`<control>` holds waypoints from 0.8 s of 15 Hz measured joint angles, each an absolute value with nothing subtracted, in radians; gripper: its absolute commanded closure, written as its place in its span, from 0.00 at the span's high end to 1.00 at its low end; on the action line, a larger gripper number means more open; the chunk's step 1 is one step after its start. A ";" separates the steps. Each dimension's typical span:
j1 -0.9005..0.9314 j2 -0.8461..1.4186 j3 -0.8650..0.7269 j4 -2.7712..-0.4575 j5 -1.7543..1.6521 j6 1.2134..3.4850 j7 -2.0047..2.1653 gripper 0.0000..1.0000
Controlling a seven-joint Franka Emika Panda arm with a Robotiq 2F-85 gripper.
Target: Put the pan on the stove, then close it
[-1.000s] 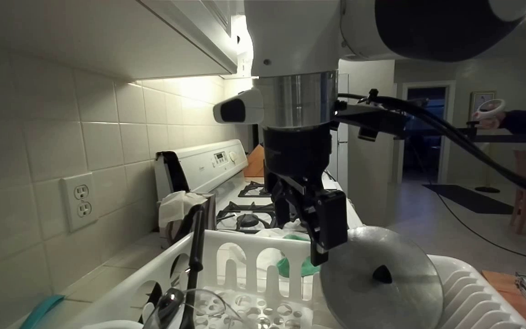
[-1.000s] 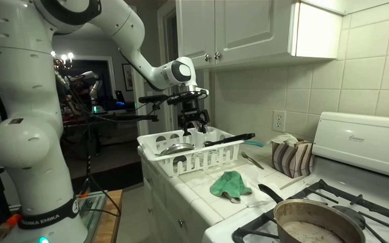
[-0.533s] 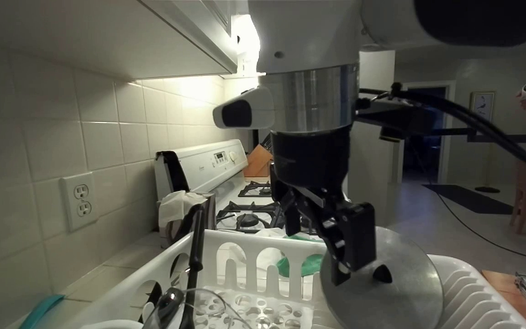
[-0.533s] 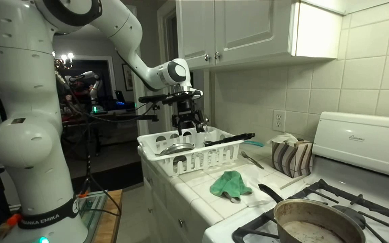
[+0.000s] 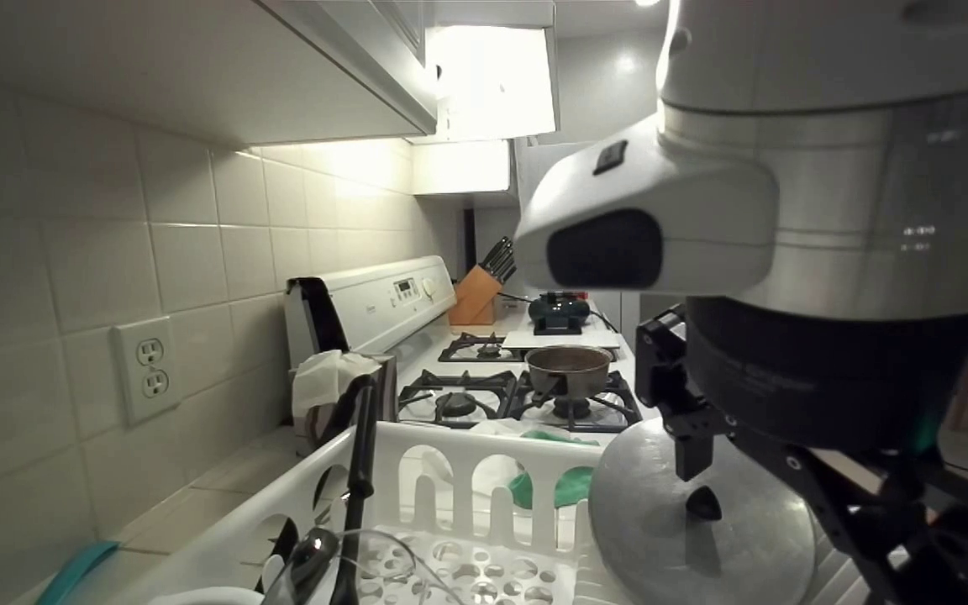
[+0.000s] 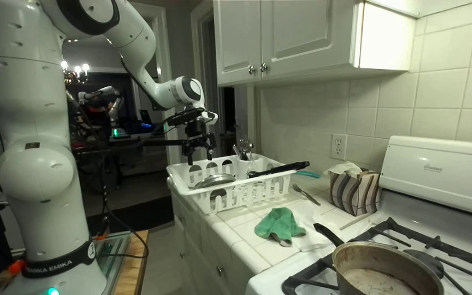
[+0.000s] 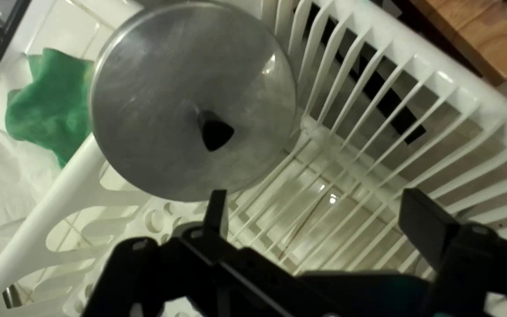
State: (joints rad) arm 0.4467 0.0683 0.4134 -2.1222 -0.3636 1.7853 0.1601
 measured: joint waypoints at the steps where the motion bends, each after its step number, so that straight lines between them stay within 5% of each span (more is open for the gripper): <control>1: 0.447 0.065 0.413 -2.130 -0.369 1.764 0.176 1.00; 12: 0.377 0.052 0.344 -2.235 -0.455 1.726 0.203 1.00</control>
